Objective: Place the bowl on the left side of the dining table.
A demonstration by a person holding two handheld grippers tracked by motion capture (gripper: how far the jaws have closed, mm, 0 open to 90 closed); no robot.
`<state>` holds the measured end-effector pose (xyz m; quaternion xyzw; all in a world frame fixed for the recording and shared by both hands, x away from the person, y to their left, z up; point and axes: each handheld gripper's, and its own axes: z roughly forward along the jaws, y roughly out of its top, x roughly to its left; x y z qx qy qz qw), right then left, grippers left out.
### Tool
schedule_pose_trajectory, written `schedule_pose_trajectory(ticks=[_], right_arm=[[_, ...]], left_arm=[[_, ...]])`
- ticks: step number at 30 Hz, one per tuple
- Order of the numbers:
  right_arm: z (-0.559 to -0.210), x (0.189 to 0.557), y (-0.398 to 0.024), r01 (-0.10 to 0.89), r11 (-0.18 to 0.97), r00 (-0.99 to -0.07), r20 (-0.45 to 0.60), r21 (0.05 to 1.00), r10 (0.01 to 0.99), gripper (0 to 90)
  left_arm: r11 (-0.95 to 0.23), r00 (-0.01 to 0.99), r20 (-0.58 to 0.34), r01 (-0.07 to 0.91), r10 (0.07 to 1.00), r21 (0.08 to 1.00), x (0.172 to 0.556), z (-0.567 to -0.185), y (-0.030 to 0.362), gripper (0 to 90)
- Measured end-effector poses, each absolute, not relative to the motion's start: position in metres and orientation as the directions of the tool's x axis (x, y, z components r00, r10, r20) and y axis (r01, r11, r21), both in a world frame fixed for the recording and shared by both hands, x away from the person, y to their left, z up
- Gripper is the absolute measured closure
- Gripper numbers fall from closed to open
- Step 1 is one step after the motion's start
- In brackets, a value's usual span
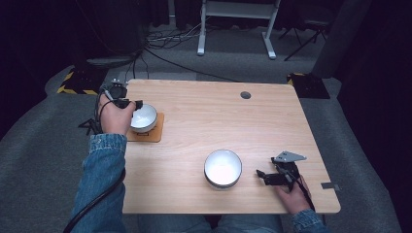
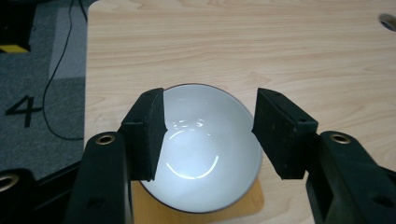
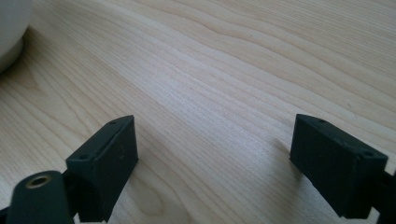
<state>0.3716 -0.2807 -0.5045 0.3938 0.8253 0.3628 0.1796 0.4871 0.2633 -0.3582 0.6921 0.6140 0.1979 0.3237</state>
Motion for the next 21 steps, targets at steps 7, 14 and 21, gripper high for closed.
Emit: schedule_pose_trajectory(ticks=[7,14,21], right_arm=[[-0.504,0.372,-0.281,0.520,0.430,-0.628,-0.011,0.738,0.778,14.8],[-0.504,0.372,-0.281,0.517,0.433,-0.630,-0.014,0.738,0.776,14.8],[-0.504,0.372,-0.281,0.516,0.435,-0.630,-0.016,0.738,0.776,14.8]], left_arm=[[-0.099,0.276,-0.136,0.693,0.952,0.714,0.464,-0.345,0.251,41.8],[-0.167,0.374,-0.129,0.662,0.918,0.730,0.440,-0.340,0.233,41.0],[-0.214,0.450,-0.123,0.625,0.884,0.750,0.420,-0.339,0.217,40.3]])
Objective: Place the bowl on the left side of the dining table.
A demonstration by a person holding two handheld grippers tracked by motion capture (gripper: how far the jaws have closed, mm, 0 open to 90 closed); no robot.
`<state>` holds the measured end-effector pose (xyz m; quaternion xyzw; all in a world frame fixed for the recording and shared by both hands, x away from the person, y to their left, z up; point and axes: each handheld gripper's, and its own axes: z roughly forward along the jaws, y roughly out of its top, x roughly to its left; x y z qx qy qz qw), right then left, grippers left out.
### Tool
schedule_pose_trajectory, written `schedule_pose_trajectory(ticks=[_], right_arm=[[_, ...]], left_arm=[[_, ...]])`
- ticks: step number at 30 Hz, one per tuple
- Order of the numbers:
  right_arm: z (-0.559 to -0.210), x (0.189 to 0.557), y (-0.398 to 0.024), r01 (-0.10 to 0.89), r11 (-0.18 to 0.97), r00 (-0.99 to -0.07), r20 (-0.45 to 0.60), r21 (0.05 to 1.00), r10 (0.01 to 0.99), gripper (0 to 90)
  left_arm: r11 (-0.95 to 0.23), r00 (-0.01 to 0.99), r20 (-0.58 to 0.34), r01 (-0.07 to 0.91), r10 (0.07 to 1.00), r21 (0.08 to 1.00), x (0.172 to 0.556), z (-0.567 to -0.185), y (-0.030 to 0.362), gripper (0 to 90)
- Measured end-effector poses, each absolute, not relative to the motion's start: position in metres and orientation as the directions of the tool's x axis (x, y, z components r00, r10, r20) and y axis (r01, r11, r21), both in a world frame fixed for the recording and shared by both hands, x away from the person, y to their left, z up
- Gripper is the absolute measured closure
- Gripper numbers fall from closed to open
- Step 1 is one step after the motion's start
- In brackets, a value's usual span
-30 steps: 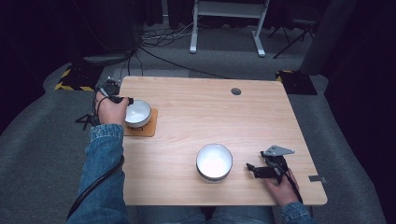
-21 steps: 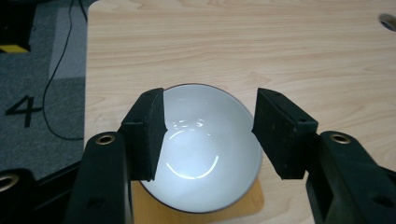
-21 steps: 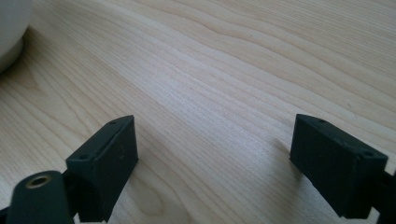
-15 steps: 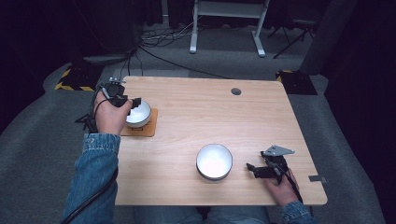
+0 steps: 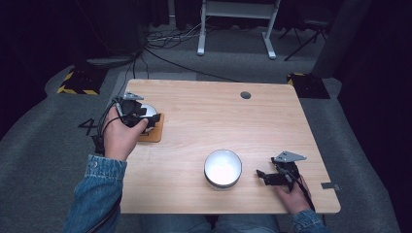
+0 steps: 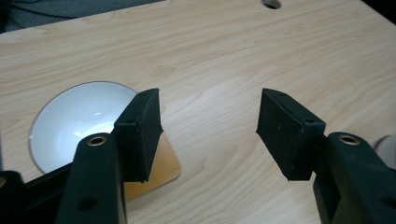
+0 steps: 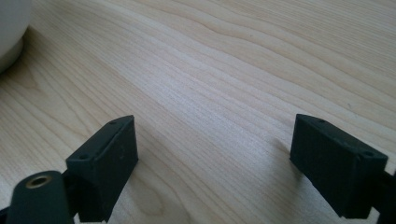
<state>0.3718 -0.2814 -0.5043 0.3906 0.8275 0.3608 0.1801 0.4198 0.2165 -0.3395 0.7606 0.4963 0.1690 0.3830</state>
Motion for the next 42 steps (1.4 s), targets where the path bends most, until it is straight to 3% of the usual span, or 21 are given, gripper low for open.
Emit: schedule_pose_trajectory(ticks=[5,8,31,42], right_arm=[[-0.504,0.372,-0.281,0.517,0.433,-0.628,-0.016,0.739,0.778,14.8],[-0.504,0.372,-0.282,0.517,0.436,-0.631,-0.017,0.737,0.776,14.8],[-0.504,0.372,-0.281,0.517,0.432,-0.629,-0.015,0.739,0.777,14.8],[-0.504,0.372,-0.281,0.516,0.433,-0.629,-0.016,0.739,0.777,14.8]], left_arm=[[-0.218,0.535,-0.175,0.591,0.827,0.777,0.408,-0.344,0.215,39.3],[-0.242,0.556,-0.159,0.578,0.816,0.779,0.401,-0.347,0.213,39.3],[-0.256,0.631,-0.217,0.570,0.745,0.781,0.360,-0.389,0.210,38.1],[-0.306,0.643,-0.199,0.585,0.740,0.751,0.344,-0.414,0.212,37.4]])
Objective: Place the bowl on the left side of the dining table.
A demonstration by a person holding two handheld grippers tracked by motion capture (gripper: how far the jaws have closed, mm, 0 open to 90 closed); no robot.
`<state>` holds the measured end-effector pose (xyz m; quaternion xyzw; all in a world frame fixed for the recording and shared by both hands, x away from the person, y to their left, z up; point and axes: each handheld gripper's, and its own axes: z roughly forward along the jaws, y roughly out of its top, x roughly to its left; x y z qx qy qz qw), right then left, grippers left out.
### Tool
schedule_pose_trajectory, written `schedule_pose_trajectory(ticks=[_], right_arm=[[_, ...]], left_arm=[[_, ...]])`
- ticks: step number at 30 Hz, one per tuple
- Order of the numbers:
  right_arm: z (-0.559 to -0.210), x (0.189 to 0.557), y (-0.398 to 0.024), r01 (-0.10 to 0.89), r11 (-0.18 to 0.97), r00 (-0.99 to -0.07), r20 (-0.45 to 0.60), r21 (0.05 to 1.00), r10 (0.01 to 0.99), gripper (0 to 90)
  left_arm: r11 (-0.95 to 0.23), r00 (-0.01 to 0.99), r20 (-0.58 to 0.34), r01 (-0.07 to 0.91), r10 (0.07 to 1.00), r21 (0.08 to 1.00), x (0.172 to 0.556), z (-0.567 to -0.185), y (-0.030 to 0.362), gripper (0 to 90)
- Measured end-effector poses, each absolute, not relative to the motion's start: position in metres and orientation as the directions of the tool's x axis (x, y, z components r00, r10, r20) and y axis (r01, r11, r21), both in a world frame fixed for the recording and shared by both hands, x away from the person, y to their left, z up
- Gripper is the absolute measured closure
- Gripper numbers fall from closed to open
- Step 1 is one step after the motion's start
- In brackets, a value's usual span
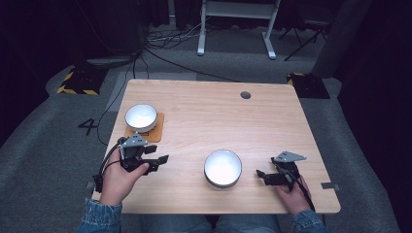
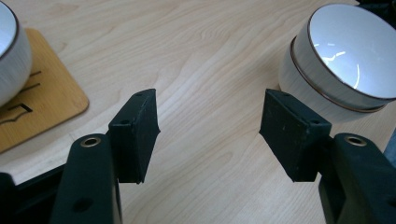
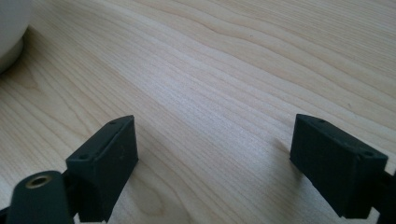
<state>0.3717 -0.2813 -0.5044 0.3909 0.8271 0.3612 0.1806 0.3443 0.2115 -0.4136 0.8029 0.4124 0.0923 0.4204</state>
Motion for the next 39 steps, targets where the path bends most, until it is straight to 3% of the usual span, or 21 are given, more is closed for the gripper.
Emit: schedule_pose_trajectory(ticks=[39], right_arm=[[-0.504,0.372,-0.281,0.516,0.434,-0.629,-0.017,0.738,0.777,14.8]], left_arm=[[-0.544,0.740,-0.200,0.624,0.642,0.561,0.332,-0.484,0.167,32.4]])
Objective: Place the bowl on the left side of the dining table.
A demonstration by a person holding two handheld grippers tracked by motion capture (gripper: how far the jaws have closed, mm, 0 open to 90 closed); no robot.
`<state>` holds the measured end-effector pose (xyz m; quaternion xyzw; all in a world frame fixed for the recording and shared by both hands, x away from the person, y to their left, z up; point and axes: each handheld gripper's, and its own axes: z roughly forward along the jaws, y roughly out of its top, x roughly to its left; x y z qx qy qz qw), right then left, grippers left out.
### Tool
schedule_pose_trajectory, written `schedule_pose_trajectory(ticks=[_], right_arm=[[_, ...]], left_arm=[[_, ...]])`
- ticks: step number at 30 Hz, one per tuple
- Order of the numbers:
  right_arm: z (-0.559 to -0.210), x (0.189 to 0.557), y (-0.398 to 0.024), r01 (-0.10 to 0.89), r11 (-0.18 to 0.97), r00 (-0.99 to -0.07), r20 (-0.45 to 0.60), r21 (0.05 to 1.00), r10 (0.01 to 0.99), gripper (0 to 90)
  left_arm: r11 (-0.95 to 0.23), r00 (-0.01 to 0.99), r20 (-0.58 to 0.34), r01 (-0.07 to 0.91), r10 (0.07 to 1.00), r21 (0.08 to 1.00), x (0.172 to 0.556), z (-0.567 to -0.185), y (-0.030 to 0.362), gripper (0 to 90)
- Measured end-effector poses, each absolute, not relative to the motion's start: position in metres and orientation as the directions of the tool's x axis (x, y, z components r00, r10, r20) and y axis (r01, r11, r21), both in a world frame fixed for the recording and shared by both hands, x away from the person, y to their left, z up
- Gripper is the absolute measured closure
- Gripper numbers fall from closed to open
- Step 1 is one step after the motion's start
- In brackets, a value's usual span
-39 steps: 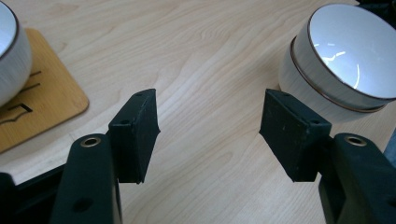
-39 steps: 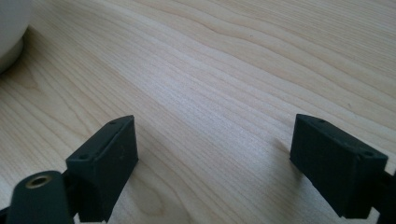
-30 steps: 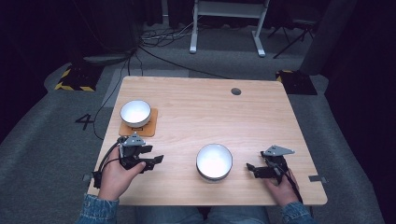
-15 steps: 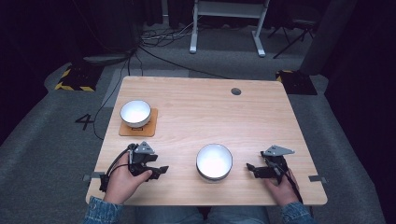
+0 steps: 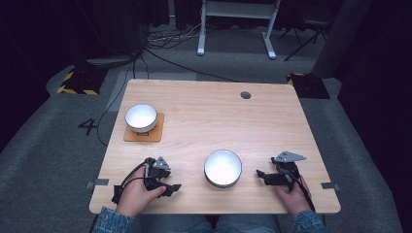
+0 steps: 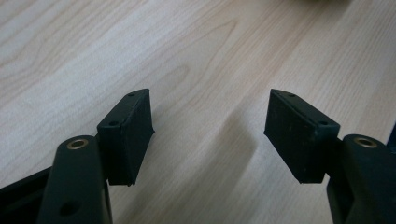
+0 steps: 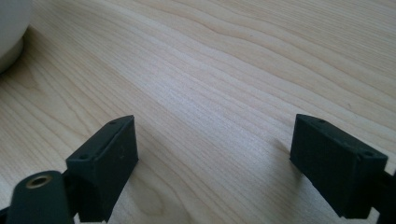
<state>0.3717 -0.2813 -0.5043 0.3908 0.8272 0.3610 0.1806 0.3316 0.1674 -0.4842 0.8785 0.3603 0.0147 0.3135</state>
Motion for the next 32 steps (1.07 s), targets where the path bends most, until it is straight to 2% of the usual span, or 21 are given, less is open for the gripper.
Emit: schedule_pose_trajectory(ticks=[1,5,7,10,12,20,32], right_arm=[[-0.504,0.372,-0.281,0.516,0.434,-0.629,-0.017,0.738,0.777,14.8],[-0.504,0.372,-0.281,0.516,0.434,-0.629,-0.017,0.738,0.777,14.8],[-0.504,0.372,-0.281,0.515,0.435,-0.630,-0.018,0.739,0.776,14.8],[-0.504,0.372,-0.281,0.516,0.436,-0.630,-0.018,0.738,0.776,14.8],[-0.504,0.372,-0.281,0.515,0.436,-0.630,-0.019,0.738,0.776,14.8],[-0.504,0.372,-0.281,0.516,0.436,-0.630,-0.019,0.738,0.776,14.8],[-0.504,0.371,-0.281,0.519,0.428,-0.627,-0.012,0.740,0.779,14.9]], left_arm=[[-0.553,0.746,-0.159,0.601,0.646,0.577,0.332,-0.484,0.166,32.0],[-0.550,0.746,-0.166,0.604,0.645,0.577,0.329,-0.486,0.163,30.2],[-0.574,0.768,-0.109,0.557,0.631,0.600,0.329,-0.488,0.160,28.6],[-0.586,0.773,-0.087,0.543,0.628,0.602,0.326,-0.490,0.157,25.4],[-0.613,0.778,-0.033,0.519,0.627,0.596,0.321,-0.492,0.153,22.5],[-0.576,0.786,-0.029,0.478,0.618,0.663,0.319,-0.502,0.149,7.7],[-0.565,0.777,-0.039,0.491,0.629,0.663,0.319,-0.504,0.146,6.2]])
